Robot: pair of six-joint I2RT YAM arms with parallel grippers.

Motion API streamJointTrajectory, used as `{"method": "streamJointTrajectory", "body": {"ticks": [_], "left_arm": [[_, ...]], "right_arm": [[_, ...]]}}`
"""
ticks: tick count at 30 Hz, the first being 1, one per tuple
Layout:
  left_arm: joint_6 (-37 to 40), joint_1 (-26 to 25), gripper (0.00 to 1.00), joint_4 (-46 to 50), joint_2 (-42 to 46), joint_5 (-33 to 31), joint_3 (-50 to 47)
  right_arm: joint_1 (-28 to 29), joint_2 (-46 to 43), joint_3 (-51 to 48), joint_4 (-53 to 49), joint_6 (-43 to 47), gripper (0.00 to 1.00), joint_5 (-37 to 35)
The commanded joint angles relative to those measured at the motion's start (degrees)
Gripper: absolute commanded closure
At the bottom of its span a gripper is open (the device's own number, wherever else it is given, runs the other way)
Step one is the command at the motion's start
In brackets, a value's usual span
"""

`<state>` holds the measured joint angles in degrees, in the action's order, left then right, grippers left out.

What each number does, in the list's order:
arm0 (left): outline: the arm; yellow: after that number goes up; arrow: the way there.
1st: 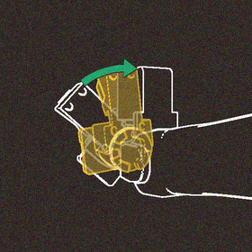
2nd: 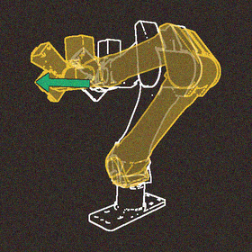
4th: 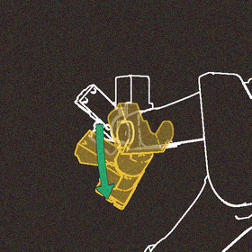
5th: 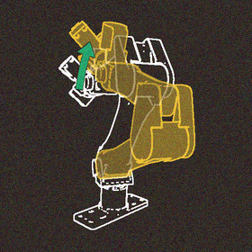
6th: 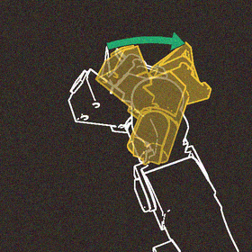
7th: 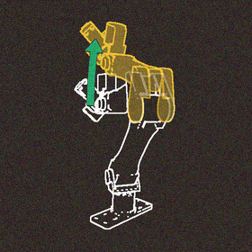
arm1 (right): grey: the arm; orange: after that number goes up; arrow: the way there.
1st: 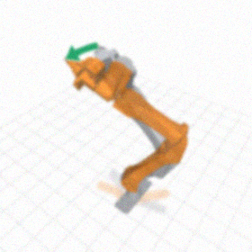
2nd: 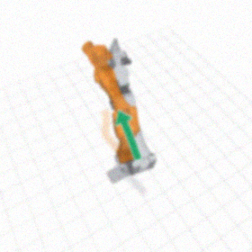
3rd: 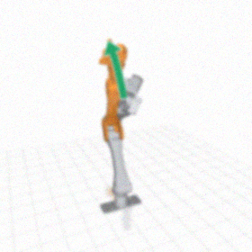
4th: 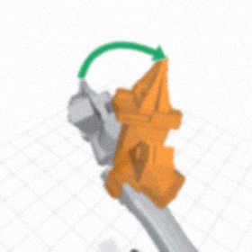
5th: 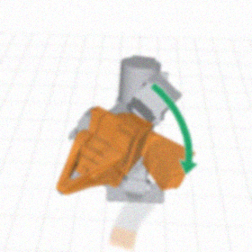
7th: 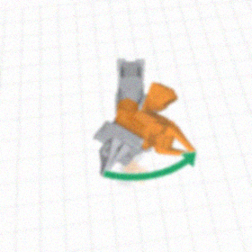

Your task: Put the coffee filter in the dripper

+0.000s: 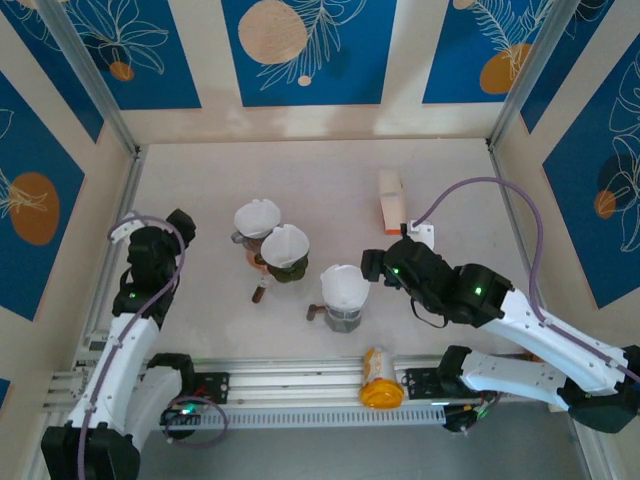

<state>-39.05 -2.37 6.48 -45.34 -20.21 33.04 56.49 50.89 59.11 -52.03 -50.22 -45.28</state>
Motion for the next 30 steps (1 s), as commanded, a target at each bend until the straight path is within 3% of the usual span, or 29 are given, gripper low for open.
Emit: {"method": "streamJointTrajectory", "body": {"ticks": [1, 5, 10, 15, 20, 24, 30], "left_arm": [[14.26, 0.36, 0.0, -4.17, -3.84, -4.62, -0.55], [26.31, 0.77, 0.0, -9.56, -12.31, -2.4, -0.08], [33.3, 1.14, 0.0, -19.22, -18.55, 1.48, -4.06], [34.27, 1.36, 0.0, -29.14, -24.53, 3.02, -6.8], [33.42, 1.01, 0.0, -46.79, -32.92, 6.44, -11.31], [34.42, 1.42, 0.0, -51.83, -37.43, 7.02, -11.05], [34.91, 1.14, 0.0, -51.1, -38.15, 7.37, -10.06]], "right_arm": [[-0.57, -1.38, -1.64, 3.36, 1.11, 0.01, -1.03], [-1.25, -2.4, -2.59, 4.0, 1.63, 0.01, -0.16], [-1.73, -4.0, -3.39, 3.15, 0.91, 0.01, -0.57], [-2.4, -5.19, -4.44, 3.03, 0.89, 0.01, -1.11], [-4.19, -4.71, -4.71, 2.74, 0.98, 0.01, -2.13], [-6.94, -3.46, -4.12, 1.53, 0.84, 0.01, -1.58], [-15.05, -0.29, -4.17, 2.89, 1.41, 0.01, 0.5]]}}
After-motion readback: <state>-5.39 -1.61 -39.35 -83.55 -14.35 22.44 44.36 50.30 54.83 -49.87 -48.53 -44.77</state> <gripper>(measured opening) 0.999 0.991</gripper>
